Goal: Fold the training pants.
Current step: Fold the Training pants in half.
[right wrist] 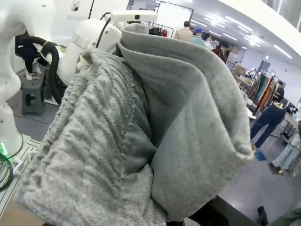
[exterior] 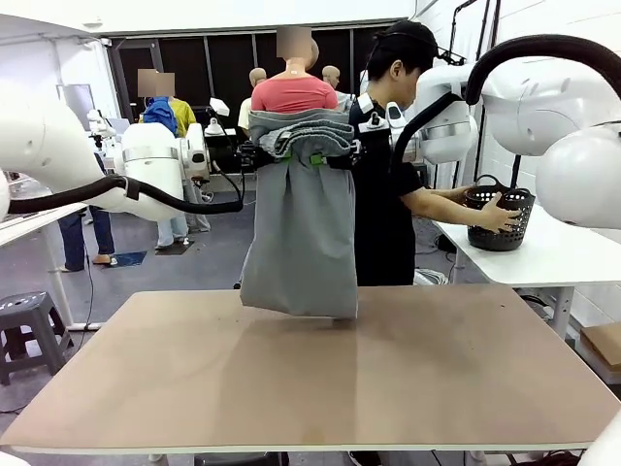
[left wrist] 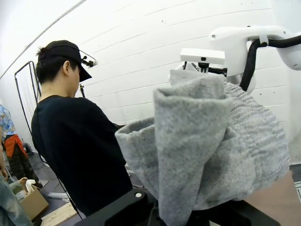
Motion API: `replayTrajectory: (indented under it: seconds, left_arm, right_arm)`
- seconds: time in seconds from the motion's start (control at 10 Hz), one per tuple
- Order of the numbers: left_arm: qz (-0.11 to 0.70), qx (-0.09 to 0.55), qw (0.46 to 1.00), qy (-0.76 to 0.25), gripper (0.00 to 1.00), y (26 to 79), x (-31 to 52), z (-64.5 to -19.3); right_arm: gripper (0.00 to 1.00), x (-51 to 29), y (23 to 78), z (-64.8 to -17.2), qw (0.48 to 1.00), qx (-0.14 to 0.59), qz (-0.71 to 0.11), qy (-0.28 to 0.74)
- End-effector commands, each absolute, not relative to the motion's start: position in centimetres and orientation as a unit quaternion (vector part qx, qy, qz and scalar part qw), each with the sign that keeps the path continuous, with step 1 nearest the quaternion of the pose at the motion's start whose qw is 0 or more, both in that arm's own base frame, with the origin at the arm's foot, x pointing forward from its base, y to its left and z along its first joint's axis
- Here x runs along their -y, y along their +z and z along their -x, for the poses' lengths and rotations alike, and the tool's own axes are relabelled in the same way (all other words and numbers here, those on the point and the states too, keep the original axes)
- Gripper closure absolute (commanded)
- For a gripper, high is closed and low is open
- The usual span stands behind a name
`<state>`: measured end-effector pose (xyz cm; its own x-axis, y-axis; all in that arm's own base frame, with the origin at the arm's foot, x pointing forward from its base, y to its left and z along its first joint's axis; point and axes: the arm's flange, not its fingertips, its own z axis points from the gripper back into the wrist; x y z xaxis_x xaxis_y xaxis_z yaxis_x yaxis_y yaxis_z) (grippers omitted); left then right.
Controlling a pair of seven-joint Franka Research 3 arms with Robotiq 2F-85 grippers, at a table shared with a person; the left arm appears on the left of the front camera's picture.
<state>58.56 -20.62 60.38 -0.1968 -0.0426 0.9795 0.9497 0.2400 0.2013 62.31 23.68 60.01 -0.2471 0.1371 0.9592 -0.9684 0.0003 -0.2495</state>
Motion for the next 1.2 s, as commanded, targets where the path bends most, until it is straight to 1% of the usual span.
replayTrajectory:
  seconds: [0.0,0.2,0.4,0.5,0.6,0.7,0.9,1.1]
  left_arm:
    - [0.383,0.596,0.51,-0.488,1.0,59.8,20.9,-60.3]
    - [0.401,0.582,0.512,-0.488,1.0,57.3,20.5,-59.7]
    - [0.431,0.572,0.508,-0.478,1.0,55.4,19.5,-57.6]
    - [0.449,0.561,0.509,-0.474,1.0,54.2,18.8,-56.5]
    - [0.478,0.541,0.514,-0.463,1.0,53.0,18.3,-55.1]
    - [0.501,0.52,0.525,-0.451,1.0,51.6,17.6,-53.5]
    - [0.534,0.472,0.56,-0.424,1.0,48.6,16.7,-51.0]
    - [0.562,0.441,0.578,-0.394,1.0,45.7,16.6,-48.8]
  right_arm:
    - [1.0,-23.7,57.7,-62.4,0.472,0.522,-0.38,0.601]
    - [1.0,-22.0,53.8,-60.9,0.477,0.514,-0.394,0.595]
    - [1.0,-21.3,51.5,-59.0,0.477,0.51,-0.416,0.583]
    - [1.0,-21.1,50.6,-58.2,0.47,0.507,-0.439,0.574]
    - [1.0,-20.8,49.5,-57.1,0.476,0.498,-0.463,0.558]
    - [1.0,-20.5,48.2,-55.9,0.479,0.486,-0.505,0.529]
    - [1.0,-20.2,45.8,-53.7,0.5,0.447,-0.563,0.484]
    - [1.0,-19.8,42.9,-51.1,0.55,0.379,-0.599,0.442]
